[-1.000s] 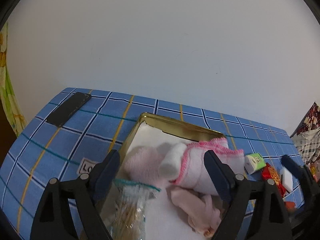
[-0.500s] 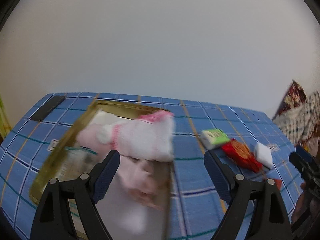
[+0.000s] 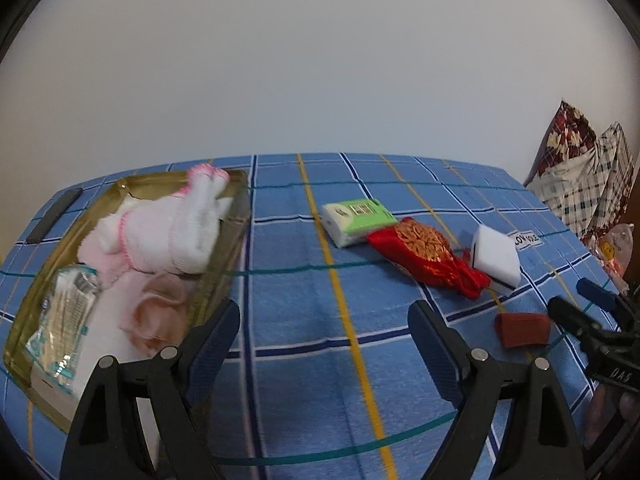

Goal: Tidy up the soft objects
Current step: 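Grasp the red rectangular block with the right tool and lift it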

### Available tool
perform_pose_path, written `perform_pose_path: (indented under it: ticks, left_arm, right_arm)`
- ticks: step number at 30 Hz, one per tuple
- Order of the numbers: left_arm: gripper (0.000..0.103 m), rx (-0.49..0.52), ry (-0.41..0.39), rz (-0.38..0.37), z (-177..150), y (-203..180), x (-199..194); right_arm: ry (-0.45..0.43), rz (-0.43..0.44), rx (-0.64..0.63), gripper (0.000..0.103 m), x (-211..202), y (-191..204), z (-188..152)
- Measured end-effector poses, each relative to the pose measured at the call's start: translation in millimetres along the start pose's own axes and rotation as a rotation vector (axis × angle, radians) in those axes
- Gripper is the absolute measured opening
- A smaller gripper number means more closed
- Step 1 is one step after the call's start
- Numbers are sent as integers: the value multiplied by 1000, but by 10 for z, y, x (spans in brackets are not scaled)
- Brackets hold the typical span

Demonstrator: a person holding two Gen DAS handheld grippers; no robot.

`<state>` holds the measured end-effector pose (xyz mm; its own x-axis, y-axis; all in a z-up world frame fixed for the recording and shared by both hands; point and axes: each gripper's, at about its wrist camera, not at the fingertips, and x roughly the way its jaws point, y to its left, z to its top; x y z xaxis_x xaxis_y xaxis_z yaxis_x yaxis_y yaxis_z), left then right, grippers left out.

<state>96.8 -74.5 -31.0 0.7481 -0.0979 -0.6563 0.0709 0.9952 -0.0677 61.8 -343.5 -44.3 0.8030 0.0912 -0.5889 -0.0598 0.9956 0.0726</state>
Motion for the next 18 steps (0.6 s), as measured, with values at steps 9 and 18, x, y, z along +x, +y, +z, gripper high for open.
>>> perform_pose_path:
  ticks: [9,18]
  left_arm:
    - [88,4,31,21,-51,-73,155]
    - [88,17,73,10,1,-189,275]
  right_arm:
    - [128,-42,33,100,238,78,-86]
    - [242,-107,-42,90,481,323,-84]
